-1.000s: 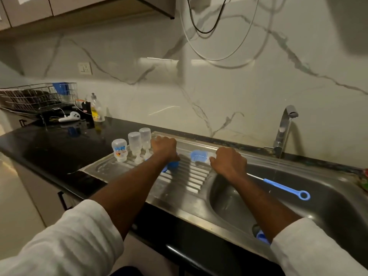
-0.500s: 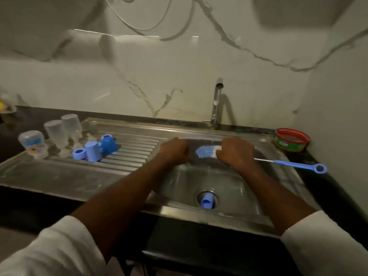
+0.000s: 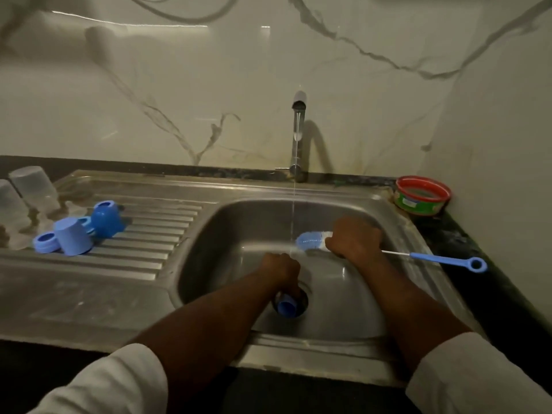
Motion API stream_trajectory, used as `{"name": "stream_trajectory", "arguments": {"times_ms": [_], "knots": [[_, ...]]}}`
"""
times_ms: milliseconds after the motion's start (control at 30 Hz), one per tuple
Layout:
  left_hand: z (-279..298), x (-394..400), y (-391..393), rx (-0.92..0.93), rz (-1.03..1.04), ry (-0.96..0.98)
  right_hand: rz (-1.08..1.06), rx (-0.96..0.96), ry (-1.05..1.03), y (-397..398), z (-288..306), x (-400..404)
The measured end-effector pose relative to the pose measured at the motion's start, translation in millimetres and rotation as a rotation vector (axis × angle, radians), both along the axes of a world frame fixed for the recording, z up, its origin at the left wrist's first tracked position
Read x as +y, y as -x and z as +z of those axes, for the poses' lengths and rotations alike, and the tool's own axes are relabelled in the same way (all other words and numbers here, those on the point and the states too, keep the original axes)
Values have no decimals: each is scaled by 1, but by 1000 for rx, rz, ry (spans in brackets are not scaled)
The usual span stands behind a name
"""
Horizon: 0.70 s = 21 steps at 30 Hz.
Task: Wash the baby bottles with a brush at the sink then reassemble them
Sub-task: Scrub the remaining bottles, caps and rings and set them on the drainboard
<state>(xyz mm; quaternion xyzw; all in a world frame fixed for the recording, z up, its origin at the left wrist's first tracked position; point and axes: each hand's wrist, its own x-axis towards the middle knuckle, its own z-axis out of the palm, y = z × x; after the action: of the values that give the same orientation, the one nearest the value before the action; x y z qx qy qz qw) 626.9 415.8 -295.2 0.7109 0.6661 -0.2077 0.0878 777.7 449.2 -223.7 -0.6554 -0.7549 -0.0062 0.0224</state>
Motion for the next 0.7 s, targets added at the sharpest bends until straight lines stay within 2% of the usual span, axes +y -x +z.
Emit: {"name": "stream_trajectory", "arguments": {"times_ms": [133, 233, 267, 333, 400, 500, 633, 700], "knots": [[-2, -1, -1, -39, -24, 21, -6, 5, 4, -1, 1, -1], [5, 4, 8, -111, 51, 60, -15, 24, 3, -6, 3, -1], [9, 7, 14, -172, 86, 16, -17, 26, -4, -8, 5, -2], [18, 18, 30, -372, 163, -167, -20, 31, -20, -9, 8, -3], [25, 30, 42, -619, 244, -434, -36, 38, -40, -9, 11, -5], [45, 43, 36, -1142, 379, -719, -26, 38, -62, -8, 10, -7], [59, 54, 9, -1618, 454, -707, -19, 76, -46, -9, 8, -7], [54, 56, 4, -1718, 402, -706, -31, 95, -49, -12, 7, -4]]}}
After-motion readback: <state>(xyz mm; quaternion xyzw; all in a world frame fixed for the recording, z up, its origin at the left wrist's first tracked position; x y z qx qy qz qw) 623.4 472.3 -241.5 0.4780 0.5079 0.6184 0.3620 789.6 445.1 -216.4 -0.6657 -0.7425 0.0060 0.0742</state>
